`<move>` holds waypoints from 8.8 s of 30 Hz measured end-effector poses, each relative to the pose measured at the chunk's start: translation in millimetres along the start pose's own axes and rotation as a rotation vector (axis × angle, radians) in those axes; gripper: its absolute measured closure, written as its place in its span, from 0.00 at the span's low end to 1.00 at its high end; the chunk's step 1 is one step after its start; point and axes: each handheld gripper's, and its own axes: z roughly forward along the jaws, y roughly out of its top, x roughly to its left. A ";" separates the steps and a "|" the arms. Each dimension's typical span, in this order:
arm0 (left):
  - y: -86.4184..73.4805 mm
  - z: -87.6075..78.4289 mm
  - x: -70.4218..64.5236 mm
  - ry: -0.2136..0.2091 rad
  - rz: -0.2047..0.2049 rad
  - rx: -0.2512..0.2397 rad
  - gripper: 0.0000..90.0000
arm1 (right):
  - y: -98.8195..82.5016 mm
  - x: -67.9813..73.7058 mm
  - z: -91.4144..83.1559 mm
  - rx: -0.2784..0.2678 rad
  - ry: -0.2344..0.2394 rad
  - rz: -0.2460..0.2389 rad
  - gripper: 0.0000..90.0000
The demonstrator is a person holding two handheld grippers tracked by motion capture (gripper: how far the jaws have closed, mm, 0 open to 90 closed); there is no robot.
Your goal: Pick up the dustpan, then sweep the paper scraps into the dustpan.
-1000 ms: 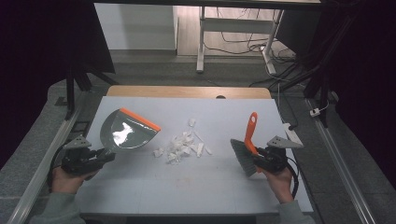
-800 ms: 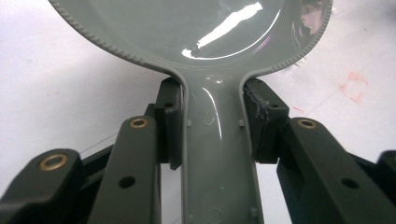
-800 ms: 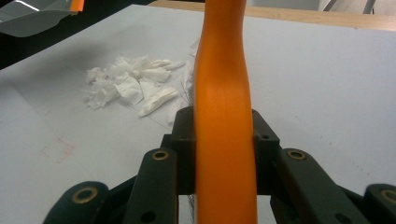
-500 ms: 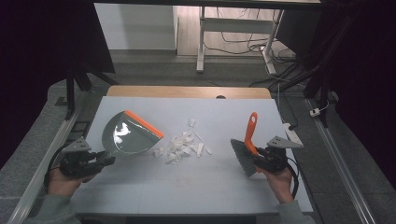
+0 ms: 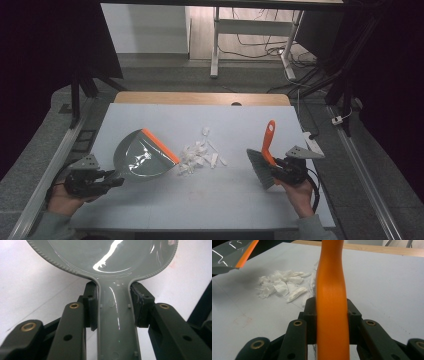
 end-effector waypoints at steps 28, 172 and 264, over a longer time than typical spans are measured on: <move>-18.3 5.7 -5.5 -0.052 0.117 0.182 0.68 | 1.4 1.2 0.3 -0.012 0.012 0.004 0.77; -4.6 45.3 -5.3 -0.115 0.061 0.211 0.68 | 71.5 154.8 240.2 0.342 0.044 -0.165 0.78; 4.3 65.6 -9.8 -0.109 0.027 0.201 0.68 | 109.7 6.1 221.5 0.258 -0.212 -0.055 0.78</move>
